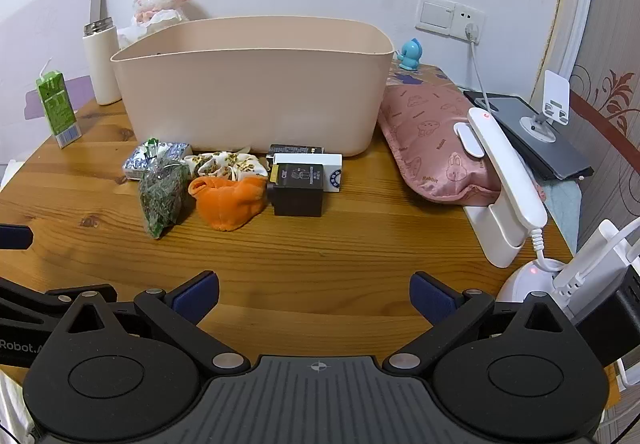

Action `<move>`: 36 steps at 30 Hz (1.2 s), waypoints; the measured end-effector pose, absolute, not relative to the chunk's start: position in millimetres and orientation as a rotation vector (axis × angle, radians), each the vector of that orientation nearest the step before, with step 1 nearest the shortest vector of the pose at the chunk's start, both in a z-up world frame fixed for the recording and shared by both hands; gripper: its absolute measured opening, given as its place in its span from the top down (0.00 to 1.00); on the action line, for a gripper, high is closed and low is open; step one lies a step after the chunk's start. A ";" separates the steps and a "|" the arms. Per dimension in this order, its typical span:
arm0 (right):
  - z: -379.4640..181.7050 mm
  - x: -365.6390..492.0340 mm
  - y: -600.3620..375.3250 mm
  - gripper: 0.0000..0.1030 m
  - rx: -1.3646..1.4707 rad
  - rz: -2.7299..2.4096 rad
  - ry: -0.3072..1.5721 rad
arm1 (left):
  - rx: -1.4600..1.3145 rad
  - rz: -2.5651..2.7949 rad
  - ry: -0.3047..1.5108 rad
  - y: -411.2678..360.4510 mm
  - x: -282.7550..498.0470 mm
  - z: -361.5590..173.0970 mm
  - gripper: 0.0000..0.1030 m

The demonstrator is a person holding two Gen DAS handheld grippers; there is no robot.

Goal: Organize objects
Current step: 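Move both grippers toward the items in front of the beige basket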

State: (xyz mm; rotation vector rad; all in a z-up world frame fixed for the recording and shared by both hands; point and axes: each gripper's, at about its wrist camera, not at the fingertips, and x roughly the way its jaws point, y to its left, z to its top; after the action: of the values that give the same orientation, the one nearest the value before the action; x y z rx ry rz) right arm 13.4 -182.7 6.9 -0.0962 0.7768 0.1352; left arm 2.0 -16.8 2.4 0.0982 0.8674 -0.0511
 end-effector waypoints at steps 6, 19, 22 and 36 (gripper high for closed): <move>7.1 13.5 -181.9 0.00 -0.104 0.137 0.776 | 0.119 -0.043 0.858 -18.7 0.5 4.2 0.00; 8.5 16.1 -179.1 0.00 -0.113 0.144 0.775 | 0.128 -0.050 0.857 -21.3 0.2 5.7 0.00; 8.9 16.5 -178.8 0.00 -0.112 0.144 0.775 | 0.127 -0.049 0.855 -21.5 0.0 5.8 0.00; 9.7 19.1 -180.0 0.00 -0.117 0.138 0.770 | 0.121 -0.047 0.848 -21.4 3.4 9.9 0.00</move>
State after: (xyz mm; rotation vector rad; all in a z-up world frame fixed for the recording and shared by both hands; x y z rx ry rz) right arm 19.1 -180.0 9.7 -0.1171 0.7705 0.1382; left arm 3.4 -21.4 9.9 0.1210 0.8479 -0.0474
